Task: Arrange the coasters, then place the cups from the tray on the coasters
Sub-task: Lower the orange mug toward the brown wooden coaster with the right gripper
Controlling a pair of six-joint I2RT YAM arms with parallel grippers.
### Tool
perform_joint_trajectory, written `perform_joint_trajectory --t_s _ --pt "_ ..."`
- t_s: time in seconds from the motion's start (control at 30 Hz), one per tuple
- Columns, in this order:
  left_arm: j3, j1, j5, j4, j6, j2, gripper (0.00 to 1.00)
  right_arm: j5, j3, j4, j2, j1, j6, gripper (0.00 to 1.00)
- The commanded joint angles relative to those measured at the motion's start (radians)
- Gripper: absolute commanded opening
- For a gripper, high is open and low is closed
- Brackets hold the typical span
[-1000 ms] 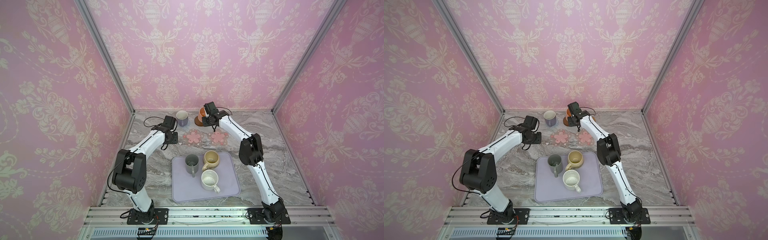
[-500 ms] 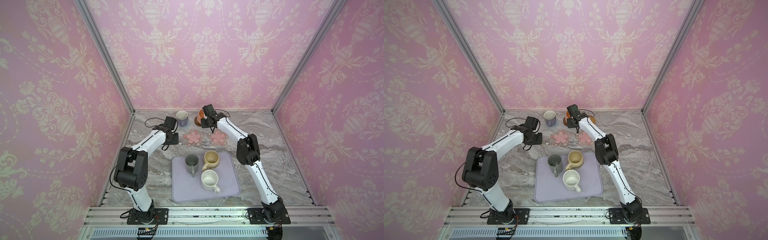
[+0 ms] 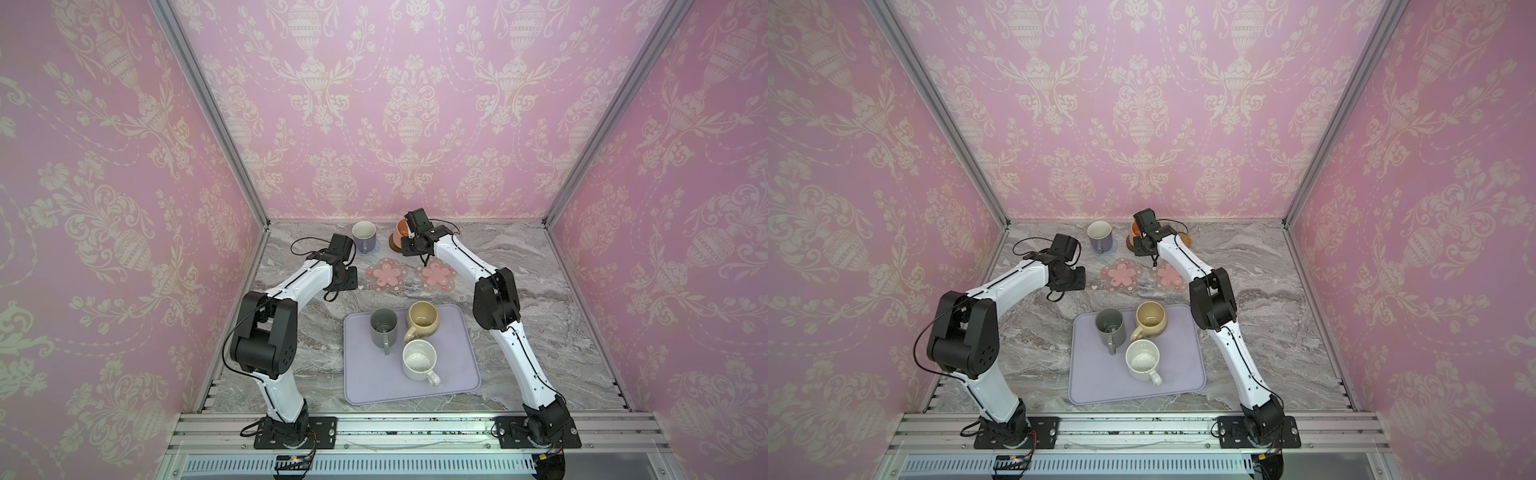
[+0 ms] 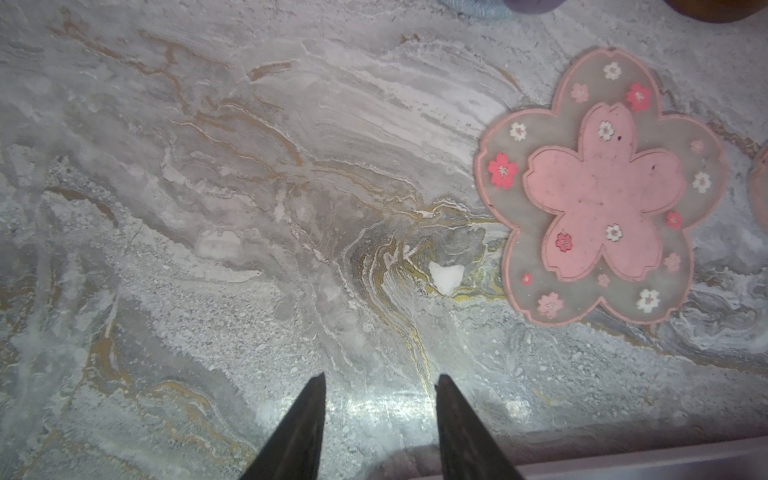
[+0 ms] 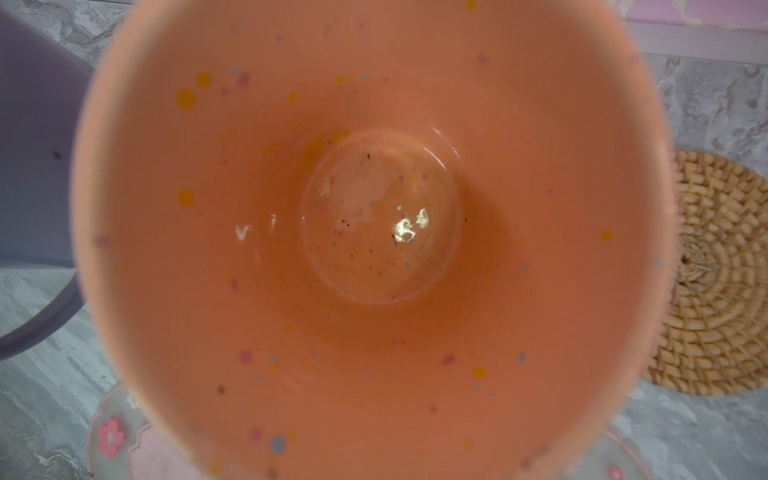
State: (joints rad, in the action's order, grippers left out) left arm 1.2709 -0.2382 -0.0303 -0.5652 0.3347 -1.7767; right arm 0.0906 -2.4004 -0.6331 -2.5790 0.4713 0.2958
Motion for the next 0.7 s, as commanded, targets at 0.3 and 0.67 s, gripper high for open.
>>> perform_joint_trajectory --t_s 0.3,0.67 --pt "-0.019 0.013 0.025 0.0 0.027 -0.004 0.46 -0.002 -0.053 0.074 0.041 -0.005 0.03 0.3" --pt "-0.028 0.025 0.032 0.009 0.021 -0.006 0.46 -0.017 -0.051 0.079 0.046 -0.005 0.049 0.29"
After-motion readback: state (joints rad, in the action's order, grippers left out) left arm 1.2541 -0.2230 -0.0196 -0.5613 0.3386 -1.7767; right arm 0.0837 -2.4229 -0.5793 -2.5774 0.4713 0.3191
